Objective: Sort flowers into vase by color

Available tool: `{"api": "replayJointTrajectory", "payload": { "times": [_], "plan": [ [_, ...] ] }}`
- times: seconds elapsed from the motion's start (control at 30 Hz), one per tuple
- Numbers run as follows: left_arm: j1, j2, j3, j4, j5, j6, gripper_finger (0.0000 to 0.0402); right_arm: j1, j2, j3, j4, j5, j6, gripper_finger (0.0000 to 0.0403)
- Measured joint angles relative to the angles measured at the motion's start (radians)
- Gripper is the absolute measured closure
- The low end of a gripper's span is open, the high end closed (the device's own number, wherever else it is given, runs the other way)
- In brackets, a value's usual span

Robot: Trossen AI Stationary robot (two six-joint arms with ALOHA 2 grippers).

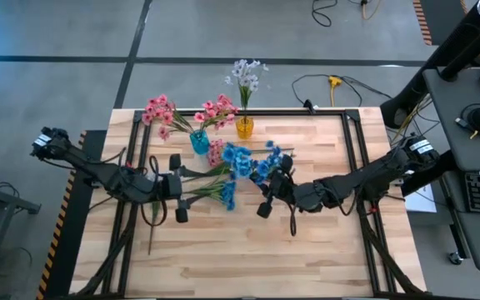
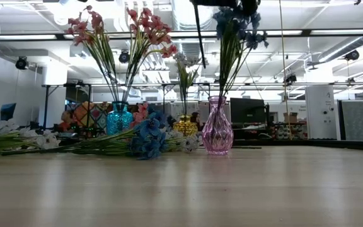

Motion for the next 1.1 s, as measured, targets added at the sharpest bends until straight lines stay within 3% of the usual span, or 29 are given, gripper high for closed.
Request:
{"api": "replayJointTrajectory", "payload": {
  "times": [0.3,1.1],
  "plan": [
    [0.000,-0.031,0.000,-0.102,-0.052,-0.044,0.0164,-0.005,0.002,0.001,-0.034,0.032,-0.012,0.0374],
    [0.000,-0.028,0.000,-0.098,-0.052,-0.041,0.0164,-0.059,0.067,-0.003,-0.095,0.033,-0.031,0.0374]
  ]
}}
